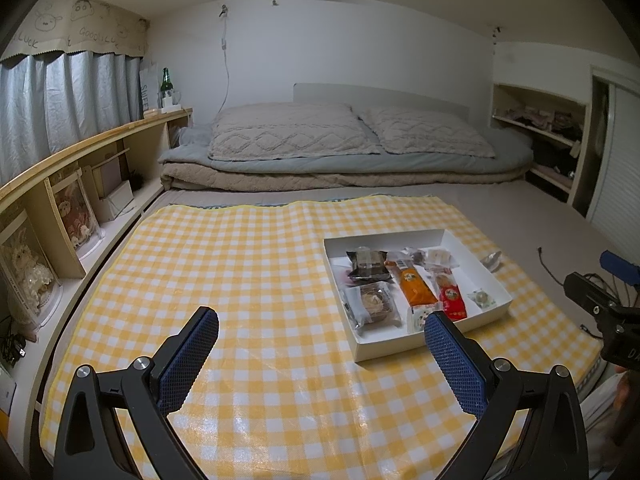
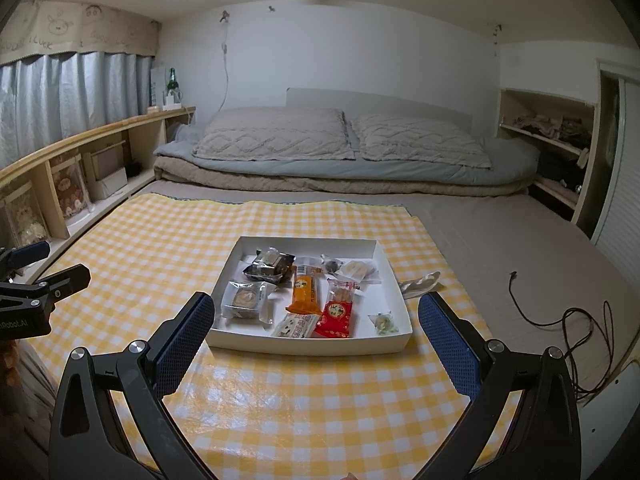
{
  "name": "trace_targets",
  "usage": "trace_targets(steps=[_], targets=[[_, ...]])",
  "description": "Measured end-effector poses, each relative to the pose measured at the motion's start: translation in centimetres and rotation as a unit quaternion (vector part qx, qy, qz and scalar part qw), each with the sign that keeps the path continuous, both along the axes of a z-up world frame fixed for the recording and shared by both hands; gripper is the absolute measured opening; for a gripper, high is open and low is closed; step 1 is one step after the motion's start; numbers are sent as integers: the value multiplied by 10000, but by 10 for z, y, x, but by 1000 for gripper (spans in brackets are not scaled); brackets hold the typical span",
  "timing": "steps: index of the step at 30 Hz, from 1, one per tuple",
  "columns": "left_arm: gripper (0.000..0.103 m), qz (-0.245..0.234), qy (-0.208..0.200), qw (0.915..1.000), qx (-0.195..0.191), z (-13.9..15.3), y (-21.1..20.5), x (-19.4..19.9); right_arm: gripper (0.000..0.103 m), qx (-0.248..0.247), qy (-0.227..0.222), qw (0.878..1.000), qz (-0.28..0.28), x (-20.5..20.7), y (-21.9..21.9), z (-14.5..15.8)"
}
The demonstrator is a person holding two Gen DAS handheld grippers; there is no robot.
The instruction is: Organize snacks
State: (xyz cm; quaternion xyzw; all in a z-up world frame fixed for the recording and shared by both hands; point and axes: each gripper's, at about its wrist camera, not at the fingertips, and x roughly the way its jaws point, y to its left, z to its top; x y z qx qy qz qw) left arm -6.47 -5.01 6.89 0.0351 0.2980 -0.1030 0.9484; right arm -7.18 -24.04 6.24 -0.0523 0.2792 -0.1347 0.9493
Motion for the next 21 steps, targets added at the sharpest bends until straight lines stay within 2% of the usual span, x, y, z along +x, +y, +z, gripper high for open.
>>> trace_targets(steps=[21], targets=[[103,-50,-19,10000,2,0,2,1,103,2,3,10000,-6,0,0,0]])
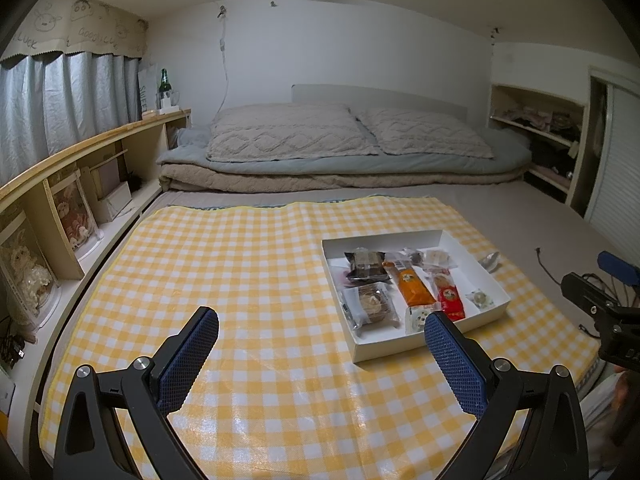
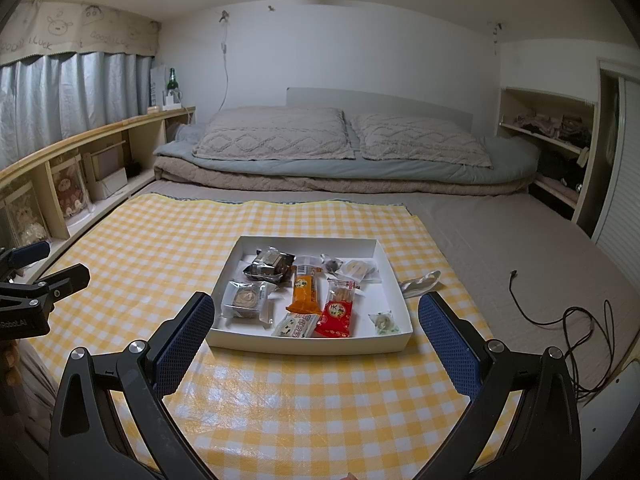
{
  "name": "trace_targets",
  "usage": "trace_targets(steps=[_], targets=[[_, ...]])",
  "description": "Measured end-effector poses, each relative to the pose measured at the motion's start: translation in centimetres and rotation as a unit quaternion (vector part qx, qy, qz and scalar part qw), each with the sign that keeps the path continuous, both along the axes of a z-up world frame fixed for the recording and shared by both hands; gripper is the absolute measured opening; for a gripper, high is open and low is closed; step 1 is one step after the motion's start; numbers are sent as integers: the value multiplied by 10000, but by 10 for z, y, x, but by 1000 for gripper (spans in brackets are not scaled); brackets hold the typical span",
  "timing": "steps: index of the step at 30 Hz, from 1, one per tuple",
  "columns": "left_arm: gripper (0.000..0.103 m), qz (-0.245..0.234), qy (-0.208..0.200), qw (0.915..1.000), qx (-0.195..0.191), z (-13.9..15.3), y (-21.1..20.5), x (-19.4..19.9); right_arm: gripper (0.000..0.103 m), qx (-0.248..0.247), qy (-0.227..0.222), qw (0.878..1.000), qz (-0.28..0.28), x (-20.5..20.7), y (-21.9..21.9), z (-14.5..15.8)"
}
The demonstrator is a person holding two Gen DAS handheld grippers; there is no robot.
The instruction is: Organize snacks
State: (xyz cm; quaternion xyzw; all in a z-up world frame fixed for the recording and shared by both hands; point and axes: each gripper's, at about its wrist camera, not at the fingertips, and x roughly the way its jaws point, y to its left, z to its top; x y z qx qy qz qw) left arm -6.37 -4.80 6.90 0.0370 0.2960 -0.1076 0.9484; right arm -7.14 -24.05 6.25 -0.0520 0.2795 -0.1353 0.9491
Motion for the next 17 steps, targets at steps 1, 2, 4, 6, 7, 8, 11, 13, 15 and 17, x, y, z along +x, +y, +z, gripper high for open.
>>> trace_targets(steps=[1,2,4,6,7,8,11,13,15,17], targets=[[103,-1,0,10000,-2,0,0,0,103,1,0,10000,1,0,0,0],[103,3,1,10000,-3,0,0,0,103,4,1,10000,2,0,0,0],[103,4,-3,10000,-2,0,0,-1,103,-1,11,10000,9,0,1,0],[103,10,-5,10000,2,0,-1,-1,103,-16,20,10000,35,0,3,-1],[103,15,-13,10000,9,0,-1,0,103,-24,20,10000,44,0,4,-1],[103,10,-19,10000,12,0,0,-1,103,-29,18,10000,52,-1,5,0],[103,17,-27,10000,15,-1,1,-1,103,-26,18,10000,52,-1,5,0],[103,16,-11,10000,0,-1,1,-1,103,-23,14,10000,49,-1,6,0],[103,25,2,10000,-2,-2,1,-1,103,-24,19,10000,54,-1,4,0],[103,38,12,10000,-10,-2,0,0,103,-18,17,10000,56,-1,5,0]])
